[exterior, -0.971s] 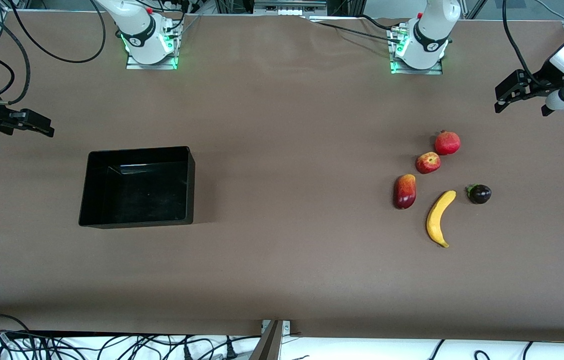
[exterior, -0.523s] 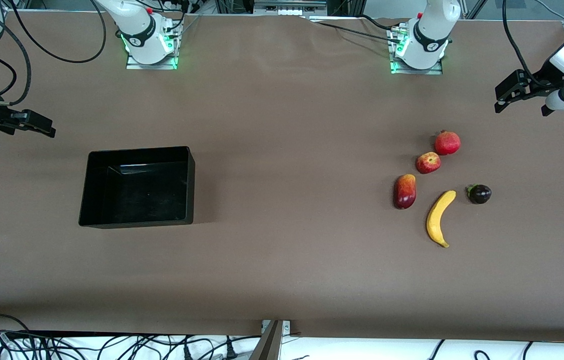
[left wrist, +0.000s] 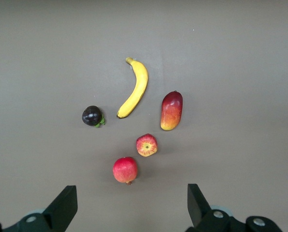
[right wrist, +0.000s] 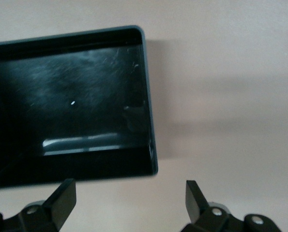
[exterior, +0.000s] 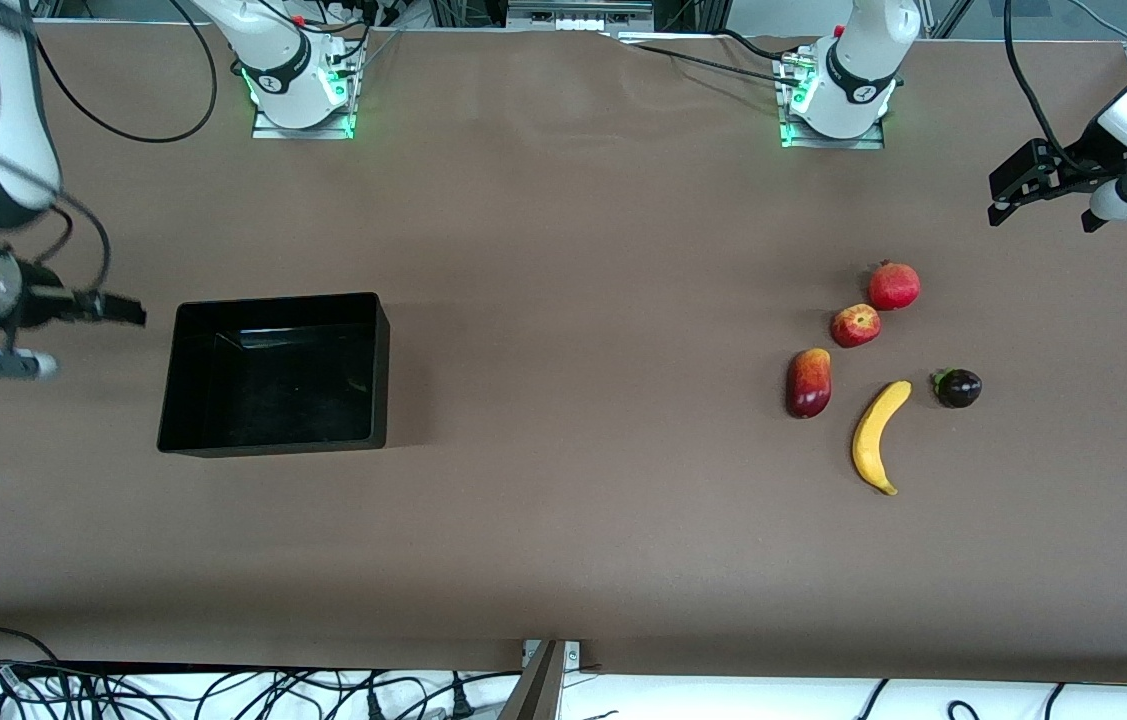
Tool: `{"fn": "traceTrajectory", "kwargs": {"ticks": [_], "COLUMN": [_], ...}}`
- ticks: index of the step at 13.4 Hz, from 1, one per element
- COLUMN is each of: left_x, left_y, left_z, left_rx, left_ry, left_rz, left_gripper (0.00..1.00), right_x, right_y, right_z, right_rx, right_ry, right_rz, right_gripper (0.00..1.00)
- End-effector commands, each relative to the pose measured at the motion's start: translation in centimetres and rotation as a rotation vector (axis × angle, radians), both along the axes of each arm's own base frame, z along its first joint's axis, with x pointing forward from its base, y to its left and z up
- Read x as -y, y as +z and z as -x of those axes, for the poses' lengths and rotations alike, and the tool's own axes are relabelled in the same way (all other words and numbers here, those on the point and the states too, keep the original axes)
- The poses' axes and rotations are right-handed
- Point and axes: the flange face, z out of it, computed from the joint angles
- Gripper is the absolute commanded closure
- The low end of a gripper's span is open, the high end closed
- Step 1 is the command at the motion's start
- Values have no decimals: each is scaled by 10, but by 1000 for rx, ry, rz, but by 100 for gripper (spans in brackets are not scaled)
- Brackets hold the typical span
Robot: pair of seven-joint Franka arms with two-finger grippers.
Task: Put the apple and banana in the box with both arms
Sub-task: 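Move the right gripper down beside the black box's side wall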
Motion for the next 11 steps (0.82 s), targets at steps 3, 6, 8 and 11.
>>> {"fn": "traceTrajectory", "kwargs": {"ticks": [3, 6, 8, 11], "left_x": [-1, -2, -1, -1], "left_y": [4, 5, 5, 4], "left_z": [-4, -4, -4, -4], "left_rx": [-1, 0, 0, -1], "left_ry": [-6, -5, -5, -2], "left_rz": [-1, -1, -1, -2], "left_gripper": [0, 0, 0, 0], "right_x": [1, 6, 7, 7], "right_y": [-95, -154, -162, -164], "right_z": [-3, 10, 14, 15], "right_rx": [82, 154, 132, 121], "right_ry": [14, 11, -11, -12], "right_rz": [-8, 1, -4, -6], "right_gripper": [0, 15, 98, 100]}}
